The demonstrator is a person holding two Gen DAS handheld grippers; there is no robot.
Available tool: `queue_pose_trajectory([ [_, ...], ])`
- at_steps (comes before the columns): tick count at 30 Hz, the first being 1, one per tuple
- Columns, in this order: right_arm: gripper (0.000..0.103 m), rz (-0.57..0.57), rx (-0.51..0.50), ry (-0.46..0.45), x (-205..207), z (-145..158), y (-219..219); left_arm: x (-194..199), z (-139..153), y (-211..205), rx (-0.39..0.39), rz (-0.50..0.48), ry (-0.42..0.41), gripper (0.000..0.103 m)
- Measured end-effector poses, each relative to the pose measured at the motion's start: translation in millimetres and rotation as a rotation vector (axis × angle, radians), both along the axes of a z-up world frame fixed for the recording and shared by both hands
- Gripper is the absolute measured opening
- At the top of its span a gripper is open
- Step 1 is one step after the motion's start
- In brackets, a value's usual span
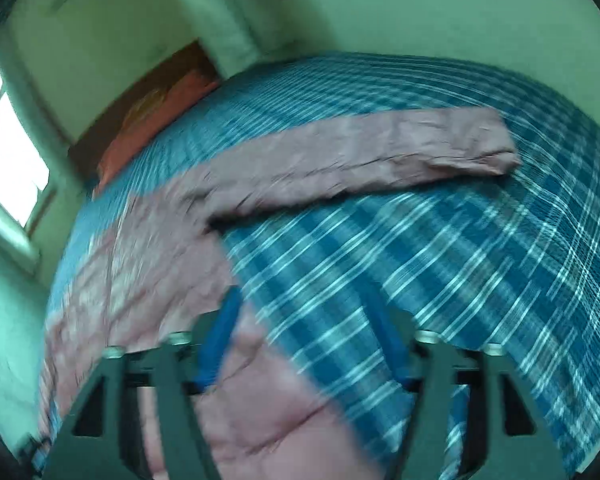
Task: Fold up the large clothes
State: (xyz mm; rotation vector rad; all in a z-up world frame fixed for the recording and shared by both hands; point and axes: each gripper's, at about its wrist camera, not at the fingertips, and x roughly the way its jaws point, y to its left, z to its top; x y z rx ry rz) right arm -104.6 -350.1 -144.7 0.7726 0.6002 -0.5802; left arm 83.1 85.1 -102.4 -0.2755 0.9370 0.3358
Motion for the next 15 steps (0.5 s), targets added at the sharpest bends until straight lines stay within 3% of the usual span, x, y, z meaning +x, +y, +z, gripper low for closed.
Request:
queue_pose_trajectory([
  [9,0.074,-0.264,0.181,-0.164,-22,-52,-103,17,-21,20,-0.023,0.155,0.024,0.084],
  [15,0.074,-0.332,0.118,-0.261,-13,-52,-125,21,-31,18,-0.005,0.193,0.054,0.084],
])
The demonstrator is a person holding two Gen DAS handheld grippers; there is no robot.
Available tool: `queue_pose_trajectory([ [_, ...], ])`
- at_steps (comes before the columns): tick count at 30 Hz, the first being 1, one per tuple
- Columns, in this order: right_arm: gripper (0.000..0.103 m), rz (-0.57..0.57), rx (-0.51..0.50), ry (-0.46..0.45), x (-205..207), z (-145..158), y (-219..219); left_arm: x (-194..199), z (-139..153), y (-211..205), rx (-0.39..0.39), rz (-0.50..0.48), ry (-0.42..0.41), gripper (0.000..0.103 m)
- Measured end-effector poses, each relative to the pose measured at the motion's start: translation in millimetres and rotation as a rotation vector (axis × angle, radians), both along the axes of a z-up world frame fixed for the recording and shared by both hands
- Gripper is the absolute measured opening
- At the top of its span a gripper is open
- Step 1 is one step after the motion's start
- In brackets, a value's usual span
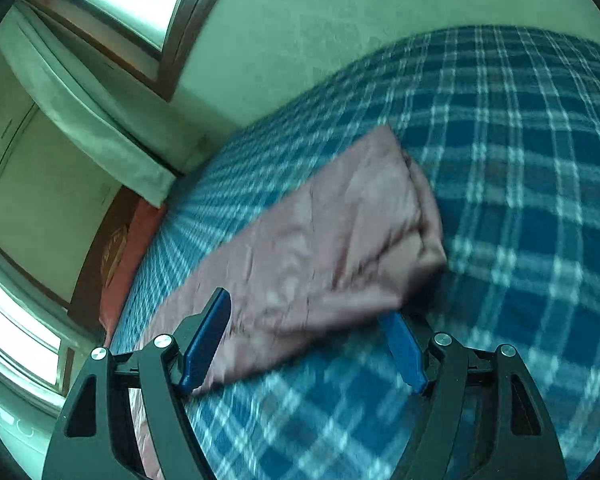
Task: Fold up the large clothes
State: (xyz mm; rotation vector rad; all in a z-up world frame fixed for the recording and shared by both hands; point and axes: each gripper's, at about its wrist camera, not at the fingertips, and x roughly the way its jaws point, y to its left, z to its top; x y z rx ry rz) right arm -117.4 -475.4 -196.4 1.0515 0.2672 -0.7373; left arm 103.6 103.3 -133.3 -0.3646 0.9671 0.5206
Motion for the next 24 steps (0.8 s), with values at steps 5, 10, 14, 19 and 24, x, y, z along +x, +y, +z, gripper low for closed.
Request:
queue_pose_trajectory([
  [5,0.037,-0.045,-0.009,0.02,6,0,-23,5,-9,-1,0.02,0.002,0.026,0.084],
  [10,0.014,0.033,-0.081,0.086,33,18,-20,7,-12,4,0.02,0.013,0.037,0.085],
  [14,0.014,0.16,-0.213,0.083,66,61,18,16,-14,12,0.049,0.016,0.045,0.085],
  [19,0.014,0.373,-0.335,0.085,136,97,83,24,-13,26,0.092,0.012,0.065,0.085],
  [24,0.014,0.577,-0.383,0.083,211,108,164,26,-17,46,0.088,0.014,0.069,0.086],
])
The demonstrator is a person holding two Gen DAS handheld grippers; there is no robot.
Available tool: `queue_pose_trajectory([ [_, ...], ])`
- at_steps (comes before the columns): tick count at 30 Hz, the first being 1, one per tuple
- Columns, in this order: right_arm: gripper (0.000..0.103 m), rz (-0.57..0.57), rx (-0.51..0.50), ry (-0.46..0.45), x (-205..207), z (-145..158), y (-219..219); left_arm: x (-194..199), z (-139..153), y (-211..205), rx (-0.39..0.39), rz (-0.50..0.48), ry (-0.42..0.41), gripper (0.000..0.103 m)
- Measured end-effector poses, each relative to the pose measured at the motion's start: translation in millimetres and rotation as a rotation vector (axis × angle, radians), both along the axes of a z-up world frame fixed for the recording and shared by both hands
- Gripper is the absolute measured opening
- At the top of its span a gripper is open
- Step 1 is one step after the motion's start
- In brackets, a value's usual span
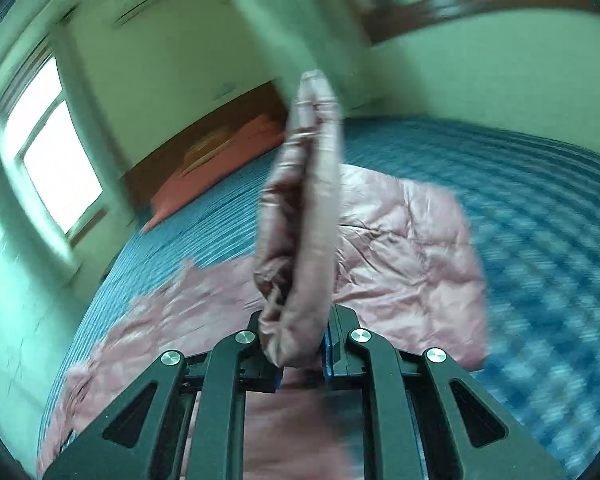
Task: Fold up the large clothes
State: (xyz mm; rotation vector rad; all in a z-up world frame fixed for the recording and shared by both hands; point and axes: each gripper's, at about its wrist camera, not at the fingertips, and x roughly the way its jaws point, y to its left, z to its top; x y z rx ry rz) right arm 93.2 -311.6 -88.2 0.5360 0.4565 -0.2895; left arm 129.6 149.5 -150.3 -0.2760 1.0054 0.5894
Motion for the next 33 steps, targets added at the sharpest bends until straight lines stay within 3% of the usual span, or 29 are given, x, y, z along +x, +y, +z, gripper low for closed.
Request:
queue_pose_trajectory([
  [7,0.014,0.241,-0.04,0.062,82,-11,127,-2,-12,11,0.028,-0.022,-0.017,0.092],
  [11,0.014,0.335,-0.049,0.113,103,-32,180,-3,-17,2,0.03,-0.021,-0.027,0.093],
  [23,0.016,0.54,-0.048,0.284,154,-76,272,-2,-23,5,0.041,-0.021,-0.042,0.096],
  [25,0.022,0.572,-0.071,0.307,155,-79,283,-3,-22,5,0.037,-0.022,-0.042,0.096],
  [28,0.052,0.625,-0.058,0.291,146,-72,288,-3,-23,5,0.037,-0.022,-0.042,0.096],
  [33,0.055,0.623,-0.015,0.217,108,-43,257,-3,-22,4,0.037,-0.022,-0.043,0.096],
])
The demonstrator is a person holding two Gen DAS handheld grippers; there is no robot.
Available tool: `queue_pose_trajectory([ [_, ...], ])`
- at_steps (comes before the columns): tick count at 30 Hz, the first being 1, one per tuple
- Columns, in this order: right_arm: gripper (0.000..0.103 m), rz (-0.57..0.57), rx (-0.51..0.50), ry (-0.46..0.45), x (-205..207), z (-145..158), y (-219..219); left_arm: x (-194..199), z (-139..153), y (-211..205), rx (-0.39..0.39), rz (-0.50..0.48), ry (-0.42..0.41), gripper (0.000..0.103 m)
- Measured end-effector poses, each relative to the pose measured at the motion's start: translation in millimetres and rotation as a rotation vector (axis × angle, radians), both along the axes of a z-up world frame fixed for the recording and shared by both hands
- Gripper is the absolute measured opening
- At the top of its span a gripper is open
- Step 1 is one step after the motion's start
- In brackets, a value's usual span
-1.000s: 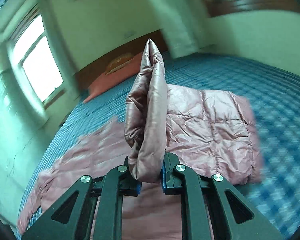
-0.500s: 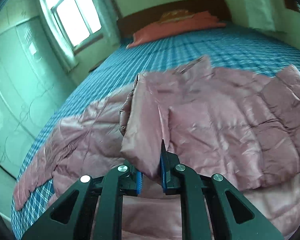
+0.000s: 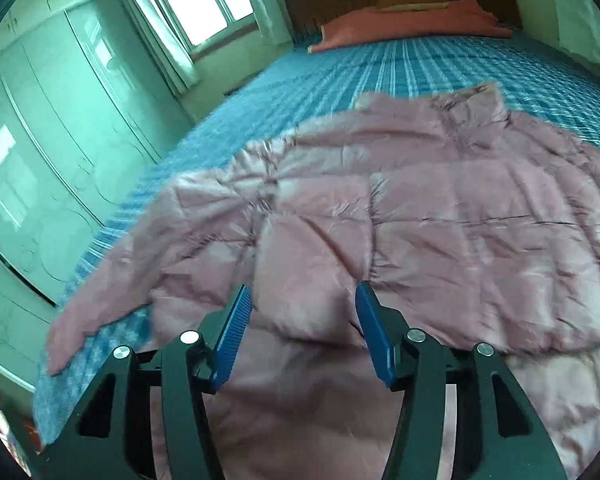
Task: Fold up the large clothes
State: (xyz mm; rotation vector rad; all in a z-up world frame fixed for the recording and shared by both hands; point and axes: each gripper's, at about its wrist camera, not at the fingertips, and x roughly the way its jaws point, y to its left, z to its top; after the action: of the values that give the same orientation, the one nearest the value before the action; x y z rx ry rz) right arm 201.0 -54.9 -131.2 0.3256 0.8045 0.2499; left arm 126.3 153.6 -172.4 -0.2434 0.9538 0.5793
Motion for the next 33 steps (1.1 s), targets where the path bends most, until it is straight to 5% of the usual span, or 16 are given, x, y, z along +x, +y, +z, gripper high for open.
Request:
queue_pose_trajectory([
  [5,0.055,-0.261,-0.127,-0.024,-31,15,-106,0,-1,1,0.002,0.0,0.0,0.096],
  [10,0.054,-0.509,-0.335,0.099,-34,-21,-183,0,-1,0,0.003,0.0,0.001,0.096],
  [13,0.055,-0.478,-0.32,0.176,-27,-51,-197,0,-1,0,0.004,0.0,0.001,0.097],
  [19,0.054,-0.494,-0.283,0.112,-7,-21,-202,0,-2,0,0.006,0.0,0.002,0.097],
  [24,0.055,-0.49,-0.284,0.164,28,-50,-206,0,-2,-1,0.005,0.0,0.0,0.097],
  [26,0.055,-0.48,-0.354,0.157,25,-41,-194,0,-1,-1,0.004,-0.001,0.001,0.097],
  [30,0.055,-0.464,-0.31,0.093,-4,-26,-176,1,-2,0,-0.001,-0.001,-0.004,0.097],
  [33,0.061,-0.43,-0.314,0.134,-3,-46,-161,1,-2,2,-0.016,-0.003,-0.006,0.097],
])
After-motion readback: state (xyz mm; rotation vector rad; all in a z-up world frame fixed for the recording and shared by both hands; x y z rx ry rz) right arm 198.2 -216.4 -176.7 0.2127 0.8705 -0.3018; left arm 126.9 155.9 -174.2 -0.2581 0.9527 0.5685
